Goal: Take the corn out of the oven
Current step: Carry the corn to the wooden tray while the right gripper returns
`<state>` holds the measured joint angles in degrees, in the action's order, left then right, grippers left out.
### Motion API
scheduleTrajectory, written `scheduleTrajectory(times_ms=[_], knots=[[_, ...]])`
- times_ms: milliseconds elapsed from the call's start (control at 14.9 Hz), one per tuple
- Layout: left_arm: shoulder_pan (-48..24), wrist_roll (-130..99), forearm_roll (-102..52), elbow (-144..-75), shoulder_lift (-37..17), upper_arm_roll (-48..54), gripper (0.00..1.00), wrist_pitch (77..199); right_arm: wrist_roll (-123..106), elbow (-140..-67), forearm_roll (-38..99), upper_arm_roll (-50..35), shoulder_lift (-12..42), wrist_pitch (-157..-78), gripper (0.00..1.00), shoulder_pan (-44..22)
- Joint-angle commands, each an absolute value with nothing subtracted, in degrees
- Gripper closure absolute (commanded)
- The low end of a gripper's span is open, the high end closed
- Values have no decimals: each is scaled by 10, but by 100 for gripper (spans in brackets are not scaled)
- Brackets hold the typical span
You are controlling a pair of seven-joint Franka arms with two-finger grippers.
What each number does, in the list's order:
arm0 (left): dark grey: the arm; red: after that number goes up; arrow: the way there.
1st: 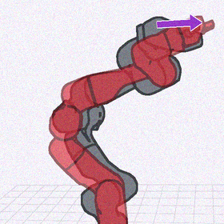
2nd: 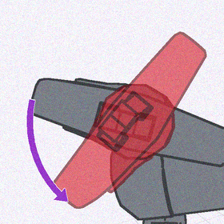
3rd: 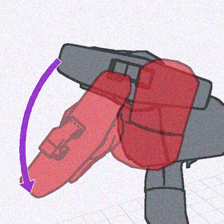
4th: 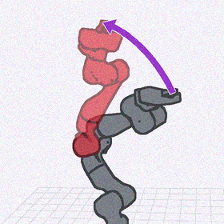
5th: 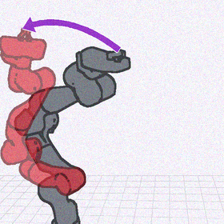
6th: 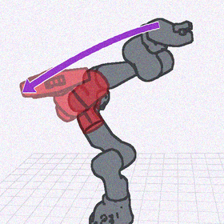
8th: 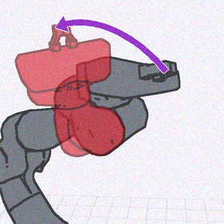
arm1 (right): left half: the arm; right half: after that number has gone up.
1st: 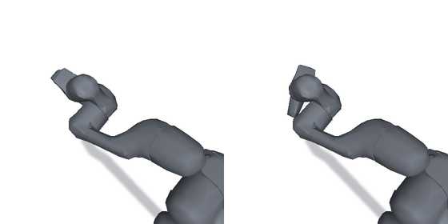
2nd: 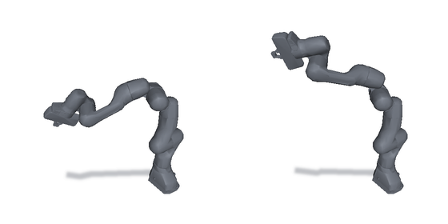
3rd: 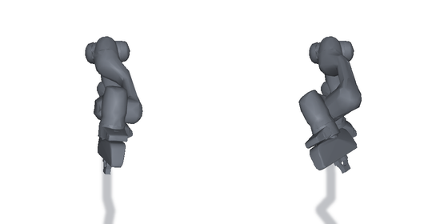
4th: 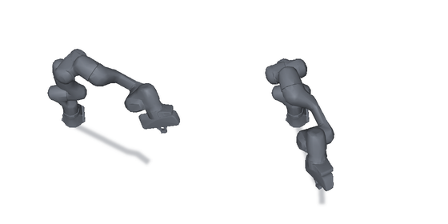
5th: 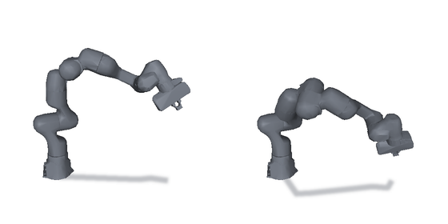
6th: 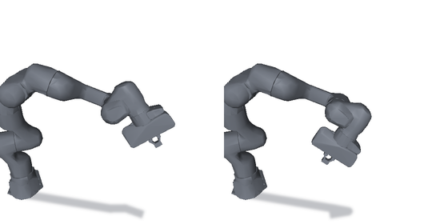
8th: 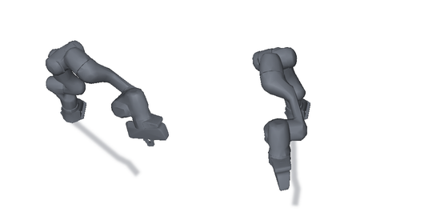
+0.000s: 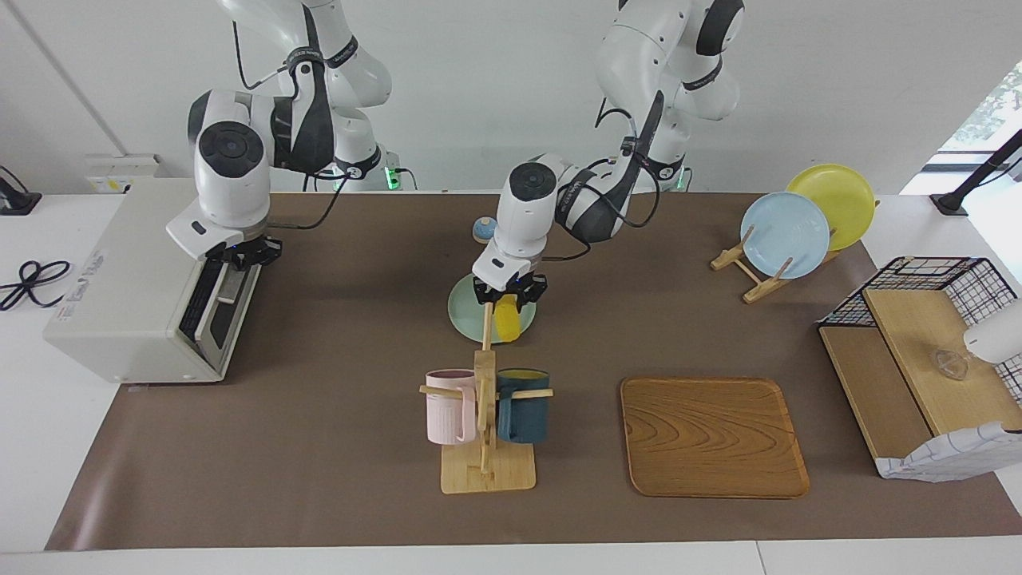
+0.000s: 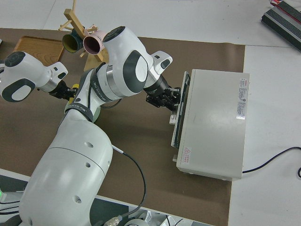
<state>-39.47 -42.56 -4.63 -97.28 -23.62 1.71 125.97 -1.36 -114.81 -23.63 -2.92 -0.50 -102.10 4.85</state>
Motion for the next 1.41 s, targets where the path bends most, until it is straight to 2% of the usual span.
scheduleTrajectory(times_ms=[0,67,403,537,671,806,940,1074,1141,1208,1343], knots=[[-317,-385,-38,-884,-231,14,100,1151,-58,-1133,-185,-27,1,-1012,73,78],[-294,-360,-39,-866,-235,14,100,1127,-60,-1118,-174,-26,1,-989,70,86],[-172,-239,-41,-792,-279,15,100,1115,-60,-1027,-143,-33,3,-892,68,78],[-132,-194,-43,-766,-301,17,100,1119,-59,-989,-85,-32,4,-866,61,77],[-110,-174,-43,-697,-358,17,100,1117,-59,-964,-58,-33,4,-845,58,76],[-100,-150,-40,-649,-403,14,100,1122,-59,-950,-31,-37,4,-833,48,76],[-96,-133,-40,-615,-438,11,100,1135,-56,-944,-26,-43,5,-820,48,75],[-84,-124,-40,-613,-453,14,100,1167,-56,-924,-25,-57,11,-806,47,76],[-84,-113,-39,-616,-456,13,100,1172,-56,-914,-25,-58,18,-800,33,76],[-83,-105,-40,-618,-457,14,100,1173,-55,-913,-26,-61,18,-800,0,76],[-87,-104,-39,-617,-472,14,100,1179,-53,-910,-26,-62,18,-799,0,75]])
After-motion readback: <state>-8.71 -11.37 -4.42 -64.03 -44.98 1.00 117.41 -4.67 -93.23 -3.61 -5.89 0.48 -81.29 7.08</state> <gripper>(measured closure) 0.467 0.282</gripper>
